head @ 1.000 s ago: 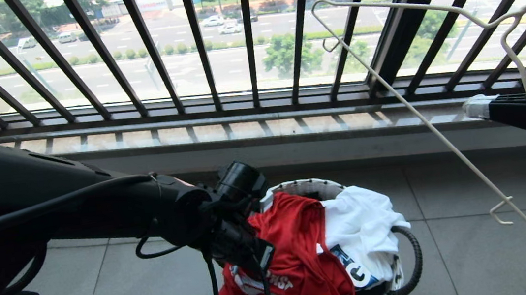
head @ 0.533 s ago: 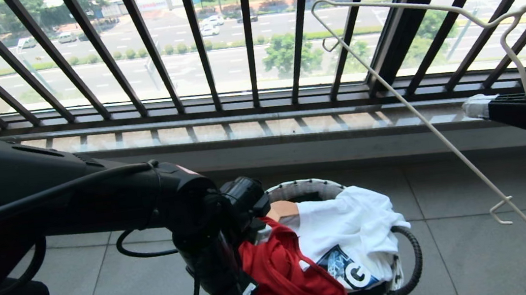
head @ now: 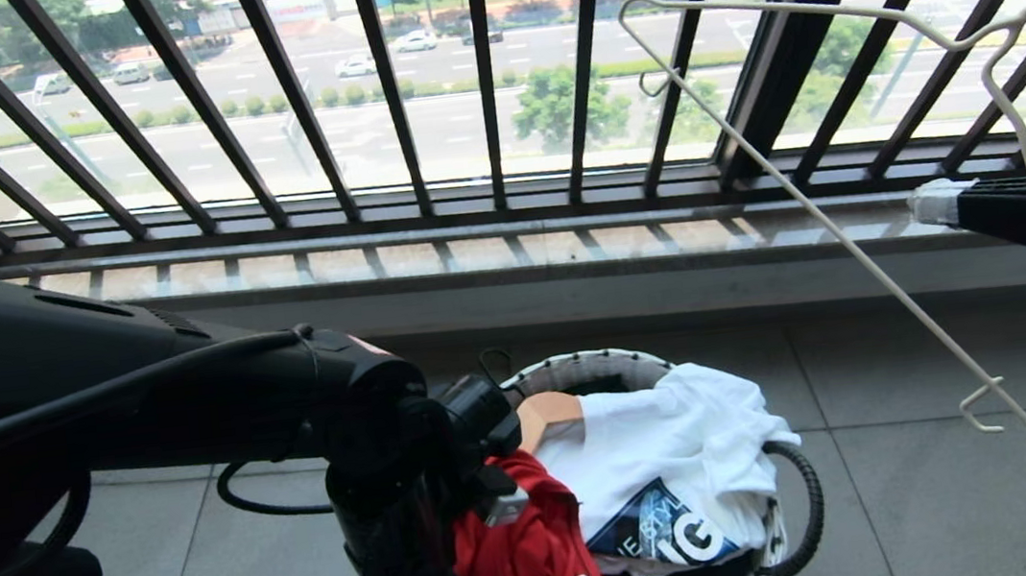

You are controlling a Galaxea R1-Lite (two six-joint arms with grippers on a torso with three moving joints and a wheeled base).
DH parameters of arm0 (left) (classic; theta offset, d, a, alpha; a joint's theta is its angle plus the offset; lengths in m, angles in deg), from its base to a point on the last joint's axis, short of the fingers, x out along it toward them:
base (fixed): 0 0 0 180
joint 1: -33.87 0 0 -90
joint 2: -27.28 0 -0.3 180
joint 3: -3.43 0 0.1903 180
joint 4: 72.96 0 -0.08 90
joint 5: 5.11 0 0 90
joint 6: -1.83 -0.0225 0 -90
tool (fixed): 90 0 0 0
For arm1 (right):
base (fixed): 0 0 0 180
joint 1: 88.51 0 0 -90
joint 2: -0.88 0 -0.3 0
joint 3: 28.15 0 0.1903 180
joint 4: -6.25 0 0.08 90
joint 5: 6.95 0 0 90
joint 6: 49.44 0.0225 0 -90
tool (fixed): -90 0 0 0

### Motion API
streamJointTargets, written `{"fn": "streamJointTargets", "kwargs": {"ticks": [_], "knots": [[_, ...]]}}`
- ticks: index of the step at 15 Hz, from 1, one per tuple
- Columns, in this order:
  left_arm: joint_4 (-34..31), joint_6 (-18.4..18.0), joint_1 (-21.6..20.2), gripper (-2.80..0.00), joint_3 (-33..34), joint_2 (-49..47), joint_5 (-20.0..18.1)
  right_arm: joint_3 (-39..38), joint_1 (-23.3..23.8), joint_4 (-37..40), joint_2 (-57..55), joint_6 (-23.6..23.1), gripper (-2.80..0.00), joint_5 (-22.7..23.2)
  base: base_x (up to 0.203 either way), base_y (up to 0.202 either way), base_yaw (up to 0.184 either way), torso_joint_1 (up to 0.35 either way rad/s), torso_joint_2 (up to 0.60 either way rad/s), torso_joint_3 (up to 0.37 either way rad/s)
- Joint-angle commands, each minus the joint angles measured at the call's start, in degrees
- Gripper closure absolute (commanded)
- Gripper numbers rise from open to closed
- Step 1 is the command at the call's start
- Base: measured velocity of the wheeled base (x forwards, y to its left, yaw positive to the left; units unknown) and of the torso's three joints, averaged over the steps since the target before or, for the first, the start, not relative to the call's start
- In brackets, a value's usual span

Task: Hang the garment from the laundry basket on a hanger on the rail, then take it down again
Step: Pick up clothes from the basket

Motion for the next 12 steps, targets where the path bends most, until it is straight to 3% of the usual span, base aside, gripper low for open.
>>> {"fn": "streamJointTargets", "kwargs": {"ticks": [1,4,5,12], "knots": [[4.7,0.8,0.0,0.00,-0.1,-3.2,0.1,0.1,0.3,0.0,-0.1,0.0,0.00,0.1,0.000,0.000,0.000,0.000,0.00,0.000],[7.1,4.5,-0.2,0.00,-0.2,-6.0,5.3,0.2,0.6,0.0,-0.1,0.0,0.00,0.1,0.000,0.000,0.000,0.000,0.00,0.000],[7.3,4.5,-0.2,-2.80,-0.3,-6.3,5.6,0.2,0.6,0.0,-0.1,0.0,0.00,0.1,0.000,0.000,0.000,0.000,0.00,0.000],[7.0,5.4,-0.1,-2.80,-0.1,5.0,5.1,0.2,0.6,0.0,-0.1,0.0,0.00,0.1,0.000,0.000,0.000,0.000,0.00,0.000]]}}
